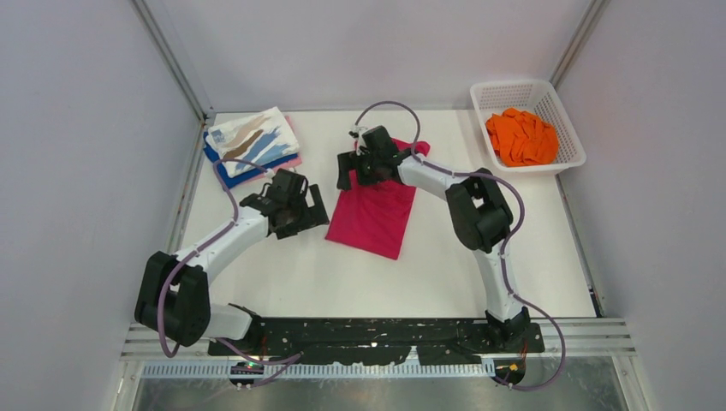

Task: Fold and stack the t-shirts
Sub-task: Fold the folded rectangular tshirt in 1/3 of the way, then grab one side of the 2/3 rectangular tshirt with both arms

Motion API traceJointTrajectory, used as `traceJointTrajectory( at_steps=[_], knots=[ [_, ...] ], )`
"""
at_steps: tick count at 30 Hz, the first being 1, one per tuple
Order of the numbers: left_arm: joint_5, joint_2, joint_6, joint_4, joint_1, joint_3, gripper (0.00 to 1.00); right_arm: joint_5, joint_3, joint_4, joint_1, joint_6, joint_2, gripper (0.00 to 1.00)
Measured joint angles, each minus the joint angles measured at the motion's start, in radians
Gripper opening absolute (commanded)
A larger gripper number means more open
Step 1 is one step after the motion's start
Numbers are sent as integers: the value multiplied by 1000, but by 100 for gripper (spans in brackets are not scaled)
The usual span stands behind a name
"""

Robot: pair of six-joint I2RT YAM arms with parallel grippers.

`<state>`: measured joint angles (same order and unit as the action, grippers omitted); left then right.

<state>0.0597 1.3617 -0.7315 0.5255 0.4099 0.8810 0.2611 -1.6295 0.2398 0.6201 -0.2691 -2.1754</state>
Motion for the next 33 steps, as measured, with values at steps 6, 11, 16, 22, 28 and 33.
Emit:
traceJointTrajectory(
  at_steps=[6,11,16,22,28,33],
  knots=[
    [-48,18,-7,-40,0,-5,94,-55,-109,20,-74,32,-25,95],
    [-98,73,-21,-84,0,-9,79,-84,86,-23,-81,56,132,95],
    [-153,141,-28,-124,0,-15,63,-126,486,-117,-65,45,511,95],
    [-212,193,-47,-167,0,-38,52,-169,821,-243,-76,13,842,95],
    [-237,229,-75,-213,0,-50,45,-185,936,-232,-84,12,941,96],
    [-257,272,-93,-252,0,-31,1,-186,972,-212,-38,43,1015,96]
  ],
)
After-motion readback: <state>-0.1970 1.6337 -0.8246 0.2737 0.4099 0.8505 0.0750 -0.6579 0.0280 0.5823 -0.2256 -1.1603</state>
